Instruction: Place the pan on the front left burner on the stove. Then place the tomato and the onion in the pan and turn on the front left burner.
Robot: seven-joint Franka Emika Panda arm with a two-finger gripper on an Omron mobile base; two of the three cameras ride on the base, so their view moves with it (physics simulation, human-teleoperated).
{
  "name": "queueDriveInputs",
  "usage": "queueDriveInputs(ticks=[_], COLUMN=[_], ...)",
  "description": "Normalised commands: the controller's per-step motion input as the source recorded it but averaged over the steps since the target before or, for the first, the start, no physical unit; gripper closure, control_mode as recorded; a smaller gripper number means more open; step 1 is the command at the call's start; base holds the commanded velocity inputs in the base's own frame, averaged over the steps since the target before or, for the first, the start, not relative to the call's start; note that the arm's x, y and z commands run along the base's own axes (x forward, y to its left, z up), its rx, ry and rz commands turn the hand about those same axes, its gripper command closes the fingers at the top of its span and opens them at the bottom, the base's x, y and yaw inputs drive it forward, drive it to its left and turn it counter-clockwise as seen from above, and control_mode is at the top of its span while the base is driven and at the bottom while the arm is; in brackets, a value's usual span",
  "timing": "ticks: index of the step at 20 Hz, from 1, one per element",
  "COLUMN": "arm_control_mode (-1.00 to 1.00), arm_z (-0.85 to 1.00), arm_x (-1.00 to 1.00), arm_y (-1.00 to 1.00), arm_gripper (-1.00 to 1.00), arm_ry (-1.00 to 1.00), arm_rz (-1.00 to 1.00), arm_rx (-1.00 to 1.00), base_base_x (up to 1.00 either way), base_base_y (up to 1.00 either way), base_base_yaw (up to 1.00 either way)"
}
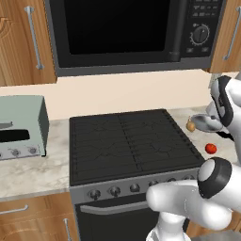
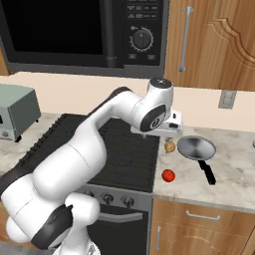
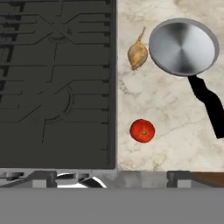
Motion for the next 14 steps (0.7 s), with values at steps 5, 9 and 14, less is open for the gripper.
queueDriveInputs(ticks=[5,9,14], arm_control_mode=[-1.0,-1.0,-1.0], arm_z=[-0.2,-0.18,-0.14], arm_x=[0.0,0.0,0.0], arm_y=[-0.47,-0.46,-0.45], arm_gripper=[-1.0,-1.0,-1.0], arm_ry=[0.0,0.0,0.0], arm_rz=[-0.01,-0.01,-0.01], arm_rx=[0.0,0.0,0.0], base_base_x=[0.0,0.0,0.0], base_base_y=[0.0,0.0,0.0], base_base_yaw=[0.0,0.0,0.0])
